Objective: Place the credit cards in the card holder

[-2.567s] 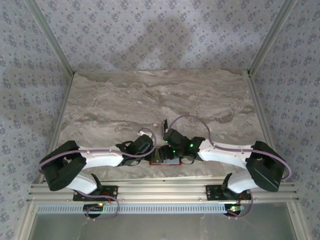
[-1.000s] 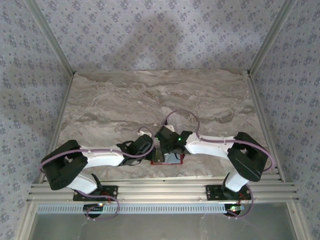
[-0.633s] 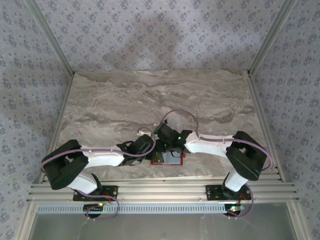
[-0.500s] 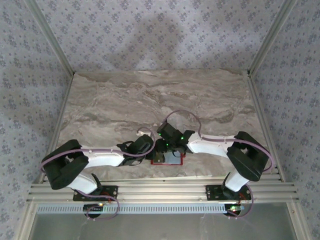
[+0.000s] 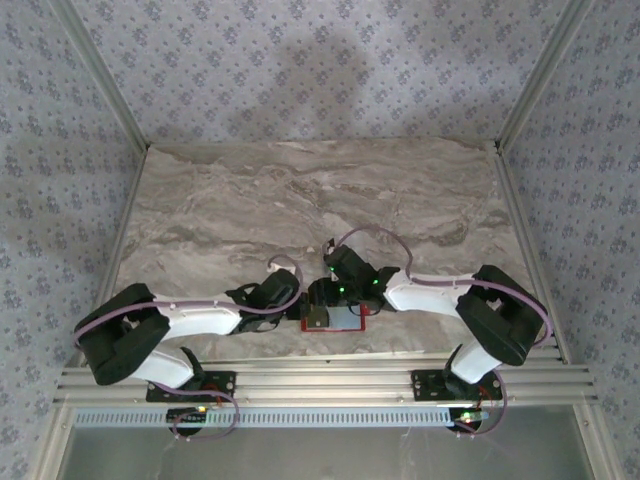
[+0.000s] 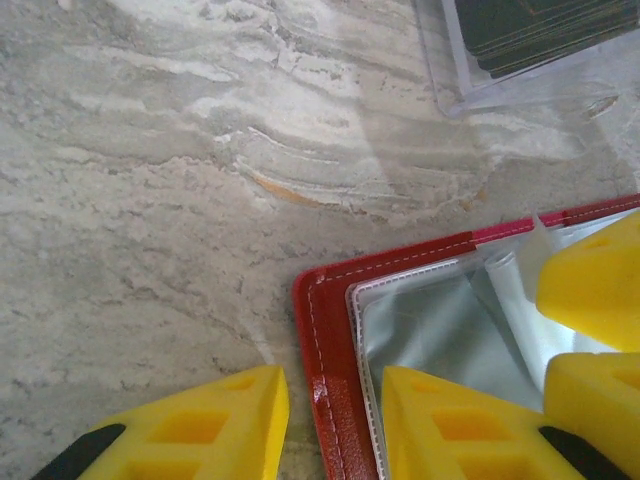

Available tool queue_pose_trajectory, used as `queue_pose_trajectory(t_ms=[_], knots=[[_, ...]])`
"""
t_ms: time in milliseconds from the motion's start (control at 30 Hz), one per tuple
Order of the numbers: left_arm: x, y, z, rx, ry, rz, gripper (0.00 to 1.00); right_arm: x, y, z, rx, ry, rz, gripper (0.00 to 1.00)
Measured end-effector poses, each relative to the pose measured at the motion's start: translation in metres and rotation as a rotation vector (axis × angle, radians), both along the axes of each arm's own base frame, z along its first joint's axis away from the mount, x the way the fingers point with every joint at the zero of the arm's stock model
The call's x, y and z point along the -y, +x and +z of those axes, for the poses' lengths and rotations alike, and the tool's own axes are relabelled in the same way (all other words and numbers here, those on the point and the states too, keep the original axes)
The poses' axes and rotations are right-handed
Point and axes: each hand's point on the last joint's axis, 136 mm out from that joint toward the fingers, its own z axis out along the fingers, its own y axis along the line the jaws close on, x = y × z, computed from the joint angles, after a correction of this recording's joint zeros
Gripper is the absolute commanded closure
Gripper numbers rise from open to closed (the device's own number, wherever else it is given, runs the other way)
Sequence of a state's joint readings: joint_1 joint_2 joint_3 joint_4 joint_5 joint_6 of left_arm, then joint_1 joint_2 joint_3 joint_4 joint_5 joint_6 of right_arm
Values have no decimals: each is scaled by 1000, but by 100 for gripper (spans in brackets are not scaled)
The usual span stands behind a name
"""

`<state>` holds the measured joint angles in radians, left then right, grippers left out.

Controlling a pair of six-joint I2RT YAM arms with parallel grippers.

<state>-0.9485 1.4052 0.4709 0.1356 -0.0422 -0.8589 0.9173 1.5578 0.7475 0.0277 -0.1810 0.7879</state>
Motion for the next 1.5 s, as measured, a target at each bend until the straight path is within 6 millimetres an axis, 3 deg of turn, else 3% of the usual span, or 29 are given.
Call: queue_pose_trajectory(t_ms=[133, 267, 333, 433, 667, 1033, 1267, 1500], knots=[[0, 1, 1, -10, -24, -1, 67, 0, -6, 10, 20, 2, 27, 49], [1, 1, 2, -15, -32, -4, 67, -8, -25, 49, 96, 31, 110, 49], [0, 1, 2, -18, -34, -4, 67, -2, -23, 67, 137, 38, 97, 49], [0, 1, 2, -18, -33, -5, 67, 17, -16, 72, 175, -9, 50, 46], [0, 1, 1, -16, -32, -8, 67, 64, -19, 39, 165, -203, -21, 49], [0, 1, 1, -13, -29, -14, 67, 90, -15, 3, 101, -335, -59, 49], [1, 1, 1, -14, -22, -16, 67, 91, -17, -17, 66, -366, -50, 51], [1, 1, 0, -18, -13, -19, 68, 79, -19, -18, 53, -318, -26, 55]])
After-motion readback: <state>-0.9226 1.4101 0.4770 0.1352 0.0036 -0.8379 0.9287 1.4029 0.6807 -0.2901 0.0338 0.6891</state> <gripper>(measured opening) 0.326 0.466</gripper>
